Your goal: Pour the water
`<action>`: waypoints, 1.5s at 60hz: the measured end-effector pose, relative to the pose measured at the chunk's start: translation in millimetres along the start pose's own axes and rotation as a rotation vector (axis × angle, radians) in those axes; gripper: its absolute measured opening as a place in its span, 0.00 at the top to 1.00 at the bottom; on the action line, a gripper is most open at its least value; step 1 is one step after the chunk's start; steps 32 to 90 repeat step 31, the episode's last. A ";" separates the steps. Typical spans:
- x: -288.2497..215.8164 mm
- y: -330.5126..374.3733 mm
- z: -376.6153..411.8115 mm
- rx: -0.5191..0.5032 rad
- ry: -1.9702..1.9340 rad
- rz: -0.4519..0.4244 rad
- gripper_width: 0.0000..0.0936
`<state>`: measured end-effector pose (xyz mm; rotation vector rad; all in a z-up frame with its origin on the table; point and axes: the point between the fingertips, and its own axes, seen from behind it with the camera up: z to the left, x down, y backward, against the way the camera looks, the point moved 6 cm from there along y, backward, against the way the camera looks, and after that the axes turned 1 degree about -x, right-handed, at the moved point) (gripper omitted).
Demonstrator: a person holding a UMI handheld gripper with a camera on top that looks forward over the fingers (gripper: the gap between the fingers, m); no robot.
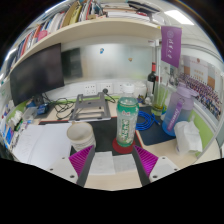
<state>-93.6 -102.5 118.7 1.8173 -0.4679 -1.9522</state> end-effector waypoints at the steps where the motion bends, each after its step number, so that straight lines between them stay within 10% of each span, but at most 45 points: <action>1: -1.4 5.9 4.3 -0.006 -0.002 -0.005 0.17; 90: -33.0 83.4 68.7 -0.023 0.077 -0.077 0.17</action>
